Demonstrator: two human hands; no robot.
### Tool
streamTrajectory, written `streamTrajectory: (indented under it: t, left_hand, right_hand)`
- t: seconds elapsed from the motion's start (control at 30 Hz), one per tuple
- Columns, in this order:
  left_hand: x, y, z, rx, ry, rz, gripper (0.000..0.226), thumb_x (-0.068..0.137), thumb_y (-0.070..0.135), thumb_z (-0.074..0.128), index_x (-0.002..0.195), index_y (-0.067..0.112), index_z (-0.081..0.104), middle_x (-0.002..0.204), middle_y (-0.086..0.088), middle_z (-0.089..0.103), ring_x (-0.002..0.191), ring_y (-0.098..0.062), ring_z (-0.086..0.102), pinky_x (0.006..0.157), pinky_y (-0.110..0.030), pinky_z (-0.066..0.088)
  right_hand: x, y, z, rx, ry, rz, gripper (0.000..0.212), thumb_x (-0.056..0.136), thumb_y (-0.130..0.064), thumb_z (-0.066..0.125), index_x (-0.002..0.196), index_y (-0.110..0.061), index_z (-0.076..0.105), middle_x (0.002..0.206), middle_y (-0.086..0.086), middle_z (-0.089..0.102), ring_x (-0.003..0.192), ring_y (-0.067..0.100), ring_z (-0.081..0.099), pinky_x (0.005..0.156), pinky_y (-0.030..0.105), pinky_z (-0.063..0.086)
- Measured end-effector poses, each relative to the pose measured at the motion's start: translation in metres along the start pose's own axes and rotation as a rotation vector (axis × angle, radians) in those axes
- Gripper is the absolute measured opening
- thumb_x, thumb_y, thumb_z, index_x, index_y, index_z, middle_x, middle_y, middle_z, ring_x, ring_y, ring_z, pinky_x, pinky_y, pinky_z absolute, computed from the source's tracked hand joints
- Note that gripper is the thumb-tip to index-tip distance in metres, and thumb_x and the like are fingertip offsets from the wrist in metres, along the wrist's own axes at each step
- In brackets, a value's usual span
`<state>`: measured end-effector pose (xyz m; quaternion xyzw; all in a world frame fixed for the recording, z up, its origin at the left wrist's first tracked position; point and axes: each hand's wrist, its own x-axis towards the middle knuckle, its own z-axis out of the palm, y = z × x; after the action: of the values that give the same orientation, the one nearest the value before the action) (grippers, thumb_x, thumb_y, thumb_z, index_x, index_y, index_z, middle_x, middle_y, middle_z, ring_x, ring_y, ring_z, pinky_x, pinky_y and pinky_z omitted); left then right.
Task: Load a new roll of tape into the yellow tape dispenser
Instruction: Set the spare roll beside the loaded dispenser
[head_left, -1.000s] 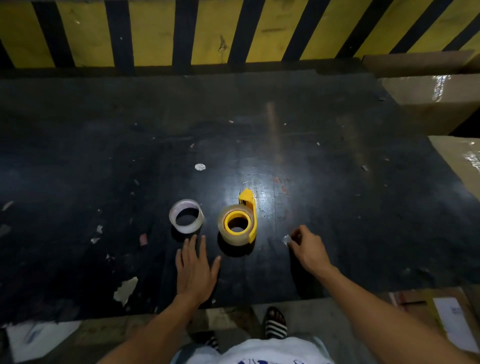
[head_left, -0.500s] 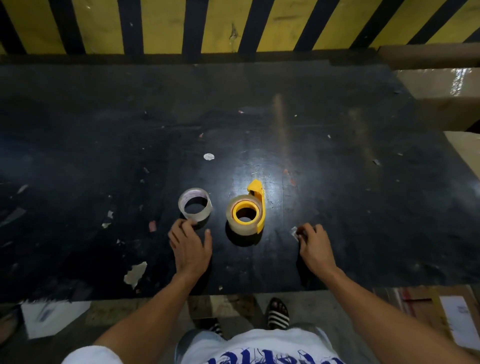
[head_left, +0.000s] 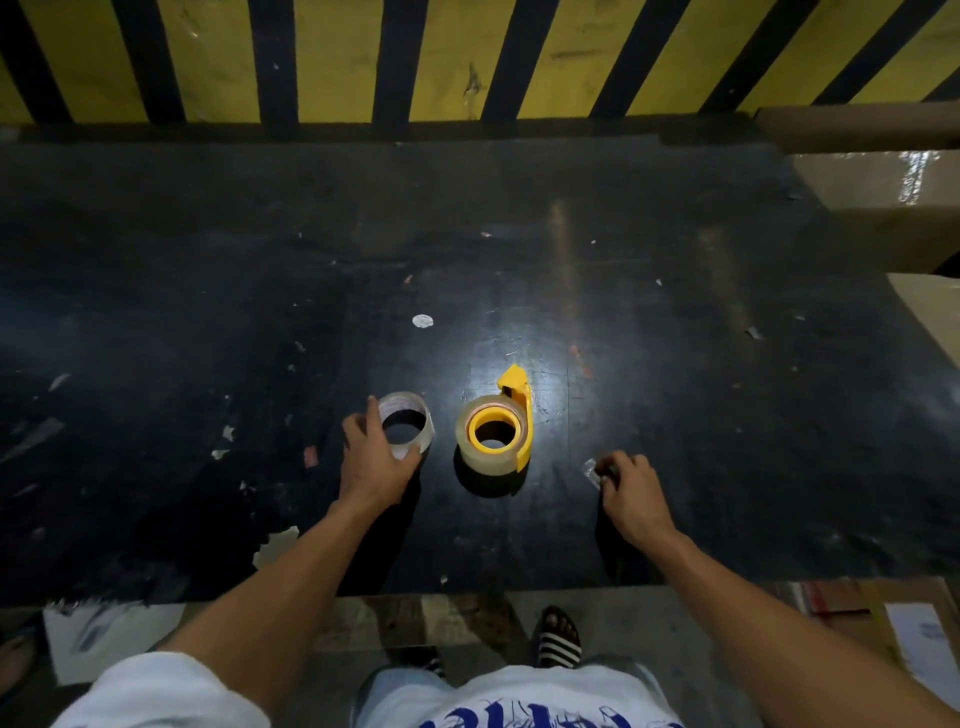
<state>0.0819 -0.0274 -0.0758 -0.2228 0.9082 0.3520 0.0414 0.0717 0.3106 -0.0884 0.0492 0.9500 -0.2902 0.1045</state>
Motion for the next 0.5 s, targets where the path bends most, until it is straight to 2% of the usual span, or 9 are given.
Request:
streamTrajectory:
  t: [0.13,0.27,0.43,0.5]
  left_hand:
    - [-0.016,-0.007,0.009,0.051,-0.005,0.02,0.095,0.085,0.046,0.074,0.158,0.019,0.02,0.148,-0.017,0.025,0.135,-0.042,0.04,0.112,-0.055,0.042]
    - [-0.02,-0.008,0.012,0.106,-0.029,0.01,0.093,0.089,0.036,0.07,0.161,0.017,0.014,0.154,-0.017,0.021,0.139,-0.042,0.039,0.114,-0.055,0.039]
    - [-0.036,-0.003,0.014,-0.105,-0.022,-0.054,0.092,0.092,0.013,0.062,0.163,0.018,0.004,0.162,-0.017,0.015,0.144,-0.044,0.035,0.119,-0.054,0.034]
    - [-0.045,0.01,0.016,-0.163,0.054,-0.141,0.087,0.092,0.013,0.063,0.162,0.016,0.011,0.161,-0.019,0.016,0.142,-0.046,0.033,0.117,-0.054,0.034]
  right_hand:
    - [-0.003,-0.001,0.003,0.021,0.042,-0.005,0.016,0.089,-0.006,0.058,0.103,-0.008,0.065,0.108,0.017,0.054,0.099,0.035,0.056,0.088,0.037,0.047]
    - [-0.003,-0.003,0.002,0.008,0.028,0.006,0.017,0.09,-0.008,0.056,0.105,-0.009,0.064,0.11,0.017,0.053,0.1,0.035,0.054,0.09,0.04,0.048]
    - [-0.015,-0.016,0.007,-0.124,0.079,0.072,0.024,0.092,-0.025,0.053,0.111,-0.01,0.058,0.116,0.019,0.048,0.106,0.038,0.047,0.093,0.045,0.044]
    - [-0.023,-0.031,0.007,-0.186,0.083,0.104,0.03,0.092,-0.032,0.051,0.117,-0.015,0.054,0.123,0.017,0.043,0.111,0.037,0.042,0.096,0.05,0.039]
